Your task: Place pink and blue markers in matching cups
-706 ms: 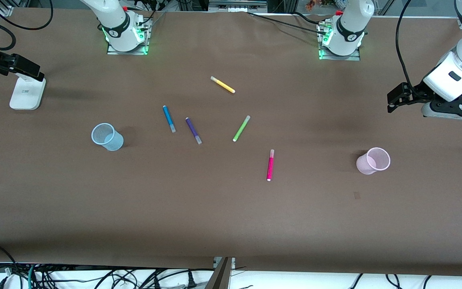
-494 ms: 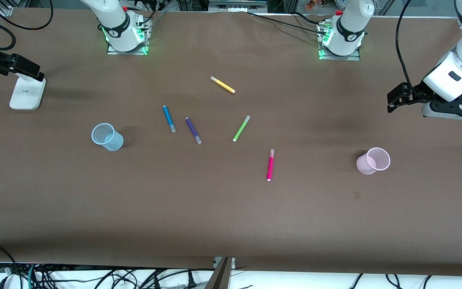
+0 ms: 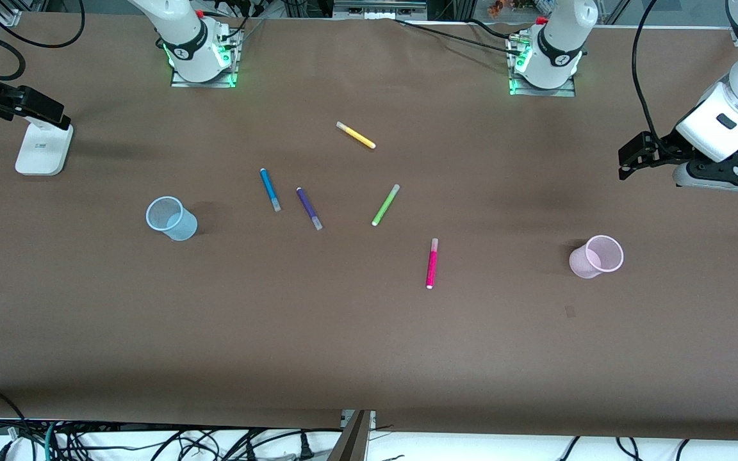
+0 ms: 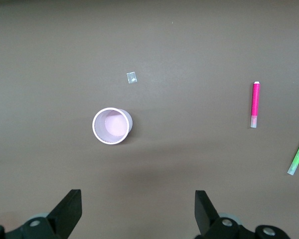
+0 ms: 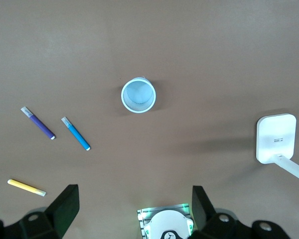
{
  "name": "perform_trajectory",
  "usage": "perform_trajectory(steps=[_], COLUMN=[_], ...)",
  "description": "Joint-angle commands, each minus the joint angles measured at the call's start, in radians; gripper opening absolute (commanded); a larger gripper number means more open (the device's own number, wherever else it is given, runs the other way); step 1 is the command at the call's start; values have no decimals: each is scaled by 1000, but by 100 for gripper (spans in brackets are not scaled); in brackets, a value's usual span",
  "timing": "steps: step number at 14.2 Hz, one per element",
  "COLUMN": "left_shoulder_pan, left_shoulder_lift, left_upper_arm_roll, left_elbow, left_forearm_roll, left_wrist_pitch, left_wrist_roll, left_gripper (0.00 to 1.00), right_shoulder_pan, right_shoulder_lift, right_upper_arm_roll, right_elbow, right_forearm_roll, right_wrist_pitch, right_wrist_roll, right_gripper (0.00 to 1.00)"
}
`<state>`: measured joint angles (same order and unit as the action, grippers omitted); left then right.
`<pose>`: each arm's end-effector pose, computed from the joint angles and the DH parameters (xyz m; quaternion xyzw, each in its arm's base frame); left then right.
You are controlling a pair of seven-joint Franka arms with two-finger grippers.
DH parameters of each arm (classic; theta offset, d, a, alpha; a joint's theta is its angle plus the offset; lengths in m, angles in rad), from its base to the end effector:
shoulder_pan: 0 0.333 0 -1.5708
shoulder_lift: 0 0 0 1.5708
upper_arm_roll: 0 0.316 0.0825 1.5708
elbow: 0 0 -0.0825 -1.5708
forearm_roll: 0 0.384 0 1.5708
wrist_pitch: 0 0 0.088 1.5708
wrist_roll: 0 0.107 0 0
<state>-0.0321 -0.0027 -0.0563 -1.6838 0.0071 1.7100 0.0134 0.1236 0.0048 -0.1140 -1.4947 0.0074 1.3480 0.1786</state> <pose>0.5613 -0.0491 0.5845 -0.9986 0.0513 -0.0146 0.0031 0.5320 0.0062 0.6392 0.9936 -0.0836 -0.0756 0.0037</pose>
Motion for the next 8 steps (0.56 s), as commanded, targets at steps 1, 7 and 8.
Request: perform_trajectory(steps=[1, 7, 8], left_shoulder_pan=[4, 4, 3], left_shoulder_lift=[-3, -2, -2], left_upper_arm_roll=[-7, -7, -7], left_elbow=[3, 3, 3], left_forearm_roll=[-12, -12, -12], left_wrist_pitch=[-3, -3, -3], left_wrist_roll=[-1, -1, -1], left_gripper=[100, 100, 100], right_shoulder_pan=[-9, -10, -9], right_shoulder_lift=[-2, 7, 7], right_upper_arm_roll=[7, 7, 7], right_elbow=[5, 5, 5], right_forearm_roll=[-10, -10, -10], right_wrist_pitch=[-3, 3, 3], right_wrist_roll=[-13, -10, -11], right_gripper=[100, 100, 100])
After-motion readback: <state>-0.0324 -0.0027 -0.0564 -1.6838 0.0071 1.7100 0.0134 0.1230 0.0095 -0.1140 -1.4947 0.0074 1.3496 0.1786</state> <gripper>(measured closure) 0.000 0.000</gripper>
